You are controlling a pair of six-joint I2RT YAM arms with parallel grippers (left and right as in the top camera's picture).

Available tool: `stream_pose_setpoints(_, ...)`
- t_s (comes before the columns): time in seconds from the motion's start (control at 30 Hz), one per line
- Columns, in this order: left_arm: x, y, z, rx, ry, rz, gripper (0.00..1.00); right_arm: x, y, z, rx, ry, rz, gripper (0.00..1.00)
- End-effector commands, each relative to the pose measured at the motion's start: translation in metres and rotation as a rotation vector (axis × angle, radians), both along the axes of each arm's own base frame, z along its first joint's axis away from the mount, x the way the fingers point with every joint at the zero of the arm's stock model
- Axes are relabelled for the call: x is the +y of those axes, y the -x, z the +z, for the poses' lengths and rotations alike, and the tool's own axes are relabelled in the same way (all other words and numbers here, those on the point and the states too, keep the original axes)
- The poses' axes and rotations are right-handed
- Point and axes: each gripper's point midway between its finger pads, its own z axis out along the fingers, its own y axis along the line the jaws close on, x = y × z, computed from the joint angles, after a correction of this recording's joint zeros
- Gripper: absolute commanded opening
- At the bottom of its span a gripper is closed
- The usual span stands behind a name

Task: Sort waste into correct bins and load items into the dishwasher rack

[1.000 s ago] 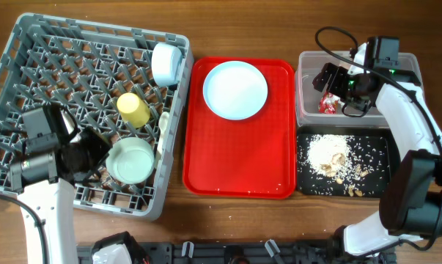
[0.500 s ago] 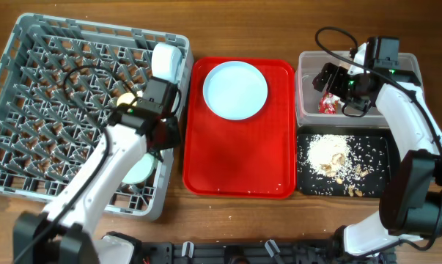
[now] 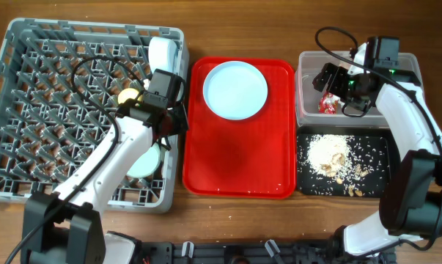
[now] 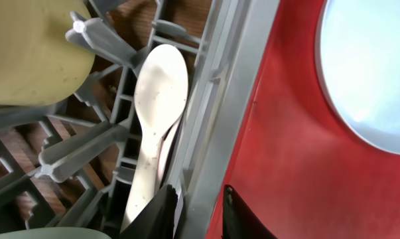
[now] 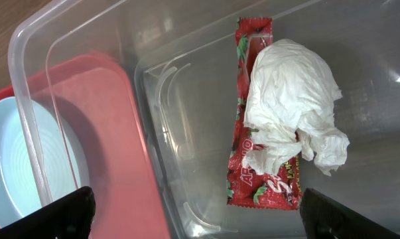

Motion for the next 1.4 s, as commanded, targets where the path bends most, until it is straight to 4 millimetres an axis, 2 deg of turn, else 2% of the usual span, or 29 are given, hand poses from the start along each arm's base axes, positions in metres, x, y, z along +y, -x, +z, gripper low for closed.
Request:
stream_pose_setpoints(0.0,-0.013,-0.004,0.003,-0.008,0.058,-0.023,0.22,0.000,-0.001,-0.001,0.001,-0.010,-0.002,1.00)
stream_pose_setpoints(0.1,-0.025,-0.002,0.004,-0.012,0.081,-0.054,0.21,0.000,-0.001,-0.001,0.001,-0.010,-0.002,1.00)
stream_pose_setpoints(0.3,-0.066,0.013,0.006,-0.026,0.076,-0.198,0.21,0.000,-0.001,-0.001,0.001,-0.010,-0.002,1.00)
stream_pose_setpoints(0.37,-0.057,0.011,0.005,-0.054,-0.013,-0.186,0.25,0.000,-0.001,-0.001,0.001,-0.010,-0.002,1.00)
stream_pose_setpoints(0.4,-0.047,0.006,0.006,-0.076,-0.070,-0.161,0.45,0.000,-0.001,-0.001,0.001,-0.010,-0.002,1.00)
stream_pose_setpoints(0.43,-0.040,0.003,0.007,-0.092,-0.100,-0.143,0.49,0.000,-0.001,-0.001,0.001,-0.010,-0.002,1.00)
stream_pose_setpoints(0.53,-0.020,-0.015,0.016,-0.144,-0.123,-0.070,0.52,0.000,-0.001,-0.001,0.001,-0.010,-0.002,1.00)
stream_pose_setpoints(0.63,-0.010,-0.027,0.045,-0.203,-0.083,-0.024,0.52,0.000,-0.001,-0.001,0.001,-0.010,-0.002,1.00)
stream_pose_setpoints(0.7,-0.012,-0.033,0.081,-0.285,-0.023,-0.015,0.52,0.000,-0.001,-0.001,0.001,-0.010,-0.002,1.00)
stream_pose_setpoints(0.73,-0.017,-0.032,0.104,-0.331,0.040,-0.029,0.52,0.000,-0.001,-0.001,0.001,-0.010,-0.002,1.00)
stream_pose_setpoints(0.8,-0.028,-0.026,0.130,-0.383,0.124,-0.061,0.50,0.000,-0.001,-0.001,0.001,-0.010,-0.002,1.00)
stream_pose_setpoints(0.83,-0.040,-0.021,0.139,-0.390,0.197,-0.097,0.44,0.000,-0.001,-0.001,0.001,-0.010,-0.002,1.00)
stream_pose_setpoints(0.9,-0.060,-0.014,0.144,-0.372,0.300,-0.146,0.36,0.000,-0.001,-0.001,0.001,-0.010,-0.002,1.00)
stream_pose_setpoints(0.93,-0.070,-0.015,0.142,-0.369,0.315,-0.172,0.33,0.000,-0.001,-0.001,0.001,-0.010,-0.002,1.00)
stream_pose_setpoints(1.03,-0.097,-0.025,0.120,-0.343,0.320,-0.218,0.33,0.000,-0.001,-0.001,0.001,-0.010,-0.002,1.00)
stream_pose_setpoints(1.1,-0.123,-0.035,0.087,-0.299,0.312,-0.260,0.33,0.000,-0.001,-0.001,0.001,-0.010,-0.002,1.00)
stream_pose_setpoints(1.23,-0.159,-0.052,0.044,-0.289,0.318,-0.308,0.32,0.000,-0.001,-0.001,0.001,-0.010,-0.002,1.00)
stream_pose_setpoints(1.3,-0.185,-0.059,0.025,-0.311,0.336,-0.347,0.36,0.000,-0.001,-0.001,0.001,-0.010,-0.002,1.00)
stream_pose_setpoints(1.37,-0.202,-0.066,0.007,-0.331,0.347,-0.368,0.36,0.000,-0.001,-0.001,0.001,-0.010,-0.002,1.00)
